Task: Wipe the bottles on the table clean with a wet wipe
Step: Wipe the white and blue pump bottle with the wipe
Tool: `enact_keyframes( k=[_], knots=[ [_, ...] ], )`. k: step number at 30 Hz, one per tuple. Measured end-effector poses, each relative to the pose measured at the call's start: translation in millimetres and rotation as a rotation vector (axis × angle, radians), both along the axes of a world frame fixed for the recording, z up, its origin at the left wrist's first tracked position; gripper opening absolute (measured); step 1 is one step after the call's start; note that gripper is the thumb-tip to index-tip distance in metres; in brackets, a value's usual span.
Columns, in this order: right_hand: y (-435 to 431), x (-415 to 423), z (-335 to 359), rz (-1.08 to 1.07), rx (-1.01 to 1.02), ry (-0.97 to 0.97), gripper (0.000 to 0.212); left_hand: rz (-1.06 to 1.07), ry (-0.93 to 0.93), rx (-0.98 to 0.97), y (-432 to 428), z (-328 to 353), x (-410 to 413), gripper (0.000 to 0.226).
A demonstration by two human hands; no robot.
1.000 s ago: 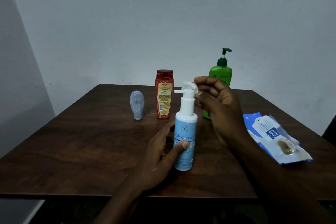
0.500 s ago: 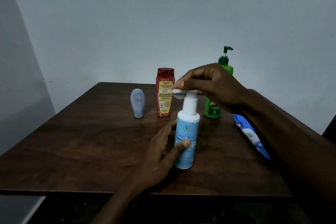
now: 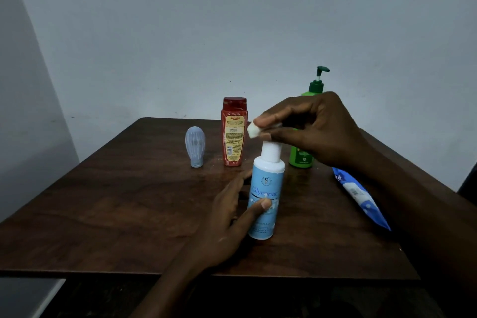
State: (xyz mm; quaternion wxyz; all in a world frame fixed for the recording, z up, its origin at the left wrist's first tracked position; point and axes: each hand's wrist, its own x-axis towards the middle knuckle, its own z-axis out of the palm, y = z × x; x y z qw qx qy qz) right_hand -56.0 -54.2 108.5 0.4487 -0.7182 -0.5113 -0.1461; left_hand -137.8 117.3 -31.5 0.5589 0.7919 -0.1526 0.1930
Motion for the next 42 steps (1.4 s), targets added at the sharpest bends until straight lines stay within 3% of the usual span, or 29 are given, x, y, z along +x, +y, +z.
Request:
enact_keyframes(
  k=[6,11,15,22,30,36,39,42],
  knots=[
    [8.1,-13.9,-4.6,-0.178,-0.005,-0.48,0.018,0.062,-0.033,0.005,-2.0,-1.5,4.1,0.053],
    [13.7,-17.1,-5.4,-0.211,-0.025,-0.526,0.021,0.079,-0.039,0.018,-0.8,-1.7,2.3,0.05],
    [7.6,-9.5,0.8,-0.087,0.029,-0.22,0.015,0.082,-0.03,0.009,0.2,-1.9,2.9,0.05],
    [-1.5,4.4,3.3,0.095,0.107,0.232,0.024,0.065,-0.042,0.01,-0.7,-0.1,1.6,0.05],
    [5.6,13.2,-6.0,0.098,0.217,0.505,0.029,0.051,-0.025,-0.014,-0.3,-1.1,1.8,0.052],
    [15.7,9.7,-32.4,0.12,0.527,0.913,0.02,0.025,0.038,-0.113,0.8,-1.0,3.3,0.048],
    [20.3,4.9,-48.7,0.108,0.604,0.946,0.026,0.004,0.08,-0.215,1.3,1.0,3.9,0.047],
    [24.1,-4.7,-66.7,0.016,0.56,0.804,0.023,-0.022,0.111,-0.34,1.6,4.0,5.8,0.046]
  ],
)
